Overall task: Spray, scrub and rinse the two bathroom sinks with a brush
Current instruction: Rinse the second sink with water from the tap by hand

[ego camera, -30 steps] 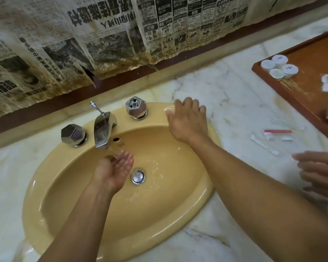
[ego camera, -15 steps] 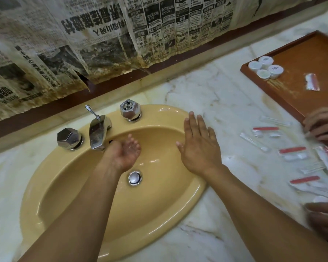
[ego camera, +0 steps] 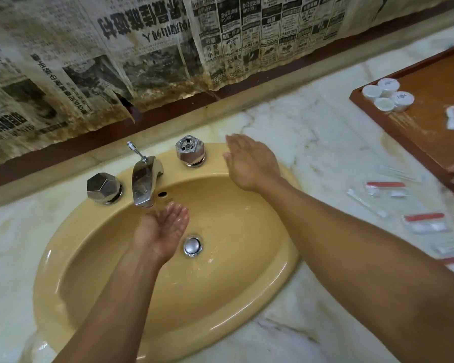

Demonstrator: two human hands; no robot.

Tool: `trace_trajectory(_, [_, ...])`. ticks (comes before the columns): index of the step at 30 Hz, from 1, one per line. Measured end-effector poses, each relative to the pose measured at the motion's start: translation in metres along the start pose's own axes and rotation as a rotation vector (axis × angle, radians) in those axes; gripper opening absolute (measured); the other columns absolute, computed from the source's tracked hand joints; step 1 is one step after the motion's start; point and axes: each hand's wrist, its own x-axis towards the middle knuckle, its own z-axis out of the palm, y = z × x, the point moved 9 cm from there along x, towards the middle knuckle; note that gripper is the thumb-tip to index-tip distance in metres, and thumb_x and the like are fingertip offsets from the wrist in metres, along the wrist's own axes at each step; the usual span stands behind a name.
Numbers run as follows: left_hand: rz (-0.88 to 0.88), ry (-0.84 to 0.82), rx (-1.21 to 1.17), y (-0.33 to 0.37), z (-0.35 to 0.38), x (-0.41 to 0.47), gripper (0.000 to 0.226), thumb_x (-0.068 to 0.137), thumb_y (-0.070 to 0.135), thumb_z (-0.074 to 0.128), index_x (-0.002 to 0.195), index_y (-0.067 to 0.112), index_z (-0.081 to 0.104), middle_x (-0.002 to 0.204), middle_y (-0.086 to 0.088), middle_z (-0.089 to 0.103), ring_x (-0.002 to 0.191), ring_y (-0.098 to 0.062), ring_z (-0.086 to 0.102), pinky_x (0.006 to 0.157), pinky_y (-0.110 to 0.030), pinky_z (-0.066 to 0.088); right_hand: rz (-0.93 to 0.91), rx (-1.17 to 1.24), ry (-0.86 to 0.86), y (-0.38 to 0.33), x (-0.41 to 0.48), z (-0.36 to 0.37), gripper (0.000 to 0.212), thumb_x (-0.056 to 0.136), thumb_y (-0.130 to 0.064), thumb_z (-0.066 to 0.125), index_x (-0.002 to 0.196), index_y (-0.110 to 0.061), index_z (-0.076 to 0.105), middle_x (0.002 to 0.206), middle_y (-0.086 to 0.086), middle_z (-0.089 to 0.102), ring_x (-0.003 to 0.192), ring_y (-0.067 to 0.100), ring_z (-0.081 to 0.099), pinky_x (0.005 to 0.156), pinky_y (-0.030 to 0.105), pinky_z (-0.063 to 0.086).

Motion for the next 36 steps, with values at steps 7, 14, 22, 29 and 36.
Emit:
trace_trajectory(7, [-0.024,0.067,-0.008,0.017,-0.006,0.017,0.035,0.102,0.007,0.038,0.075,0.011,0.061,0.064,-0.002,0.059,0.067,-0.015,0.053,0.071,-0.029,0.048,0.299,0.242,0.203,0.069,-0.085,-0.011,0.067,0.096,0.0,0.042,0.158,-0.023,0.037,0.161,-0.005,0.04,0.143,0.022,0.044,0.111,0.035,0.039])
trace_trajectory(14, [-0.074,0.055,-0.001,0.006,0.018,0.022,0.033,0.107,0.013,0.047,0.083,0.005,0.067,0.079,-0.006,0.063,0.075,-0.018,0.059,0.069,-0.03,0.051,0.259,0.219,0.163,0.062,-0.134,0.004,0.058,0.11,-0.025,0.029,0.164,-0.015,0.01,0.172,0.001,0.002,0.158,0.017,0.003,0.128,0.033,0.01])
trace_trajectory(22, [-0.074,0.085,-0.108,0.008,0.008,0.024,0.037,0.109,0.014,0.036,0.093,0.001,0.067,0.098,-0.009,0.068,0.085,-0.023,0.064,0.07,-0.034,0.053,0.019,-0.164,0.017,0.03,-0.089,0.011,0.069,0.107,-0.054,0.019,0.164,-0.022,-0.003,0.17,-0.001,-0.018,0.157,0.028,-0.016,0.127,0.051,0.003])
trace_trajectory(29, [-0.005,-0.289,-0.178,-0.014,0.093,-0.01,0.038,0.112,0.018,0.034,0.123,-0.002,0.064,0.127,-0.02,0.07,0.119,-0.032,0.065,0.103,-0.044,0.05,-0.221,-0.307,-0.078,-0.027,-0.012,0.013,0.09,0.098,-0.06,0.041,0.163,-0.015,-0.002,0.172,0.006,-0.002,0.158,0.028,0.002,0.123,0.054,0.015])
trace_trajectory(36, [0.119,-0.191,-0.037,-0.005,0.061,-0.018,0.037,0.112,0.022,0.033,0.121,0.002,0.062,0.125,-0.017,0.07,0.118,-0.028,0.067,0.105,-0.039,0.05,-0.267,-0.3,-0.071,-0.039,0.012,0.018,0.104,0.088,-0.078,0.039,0.163,-0.013,0.006,0.169,0.007,0.016,0.153,0.025,0.017,0.121,0.048,0.022])
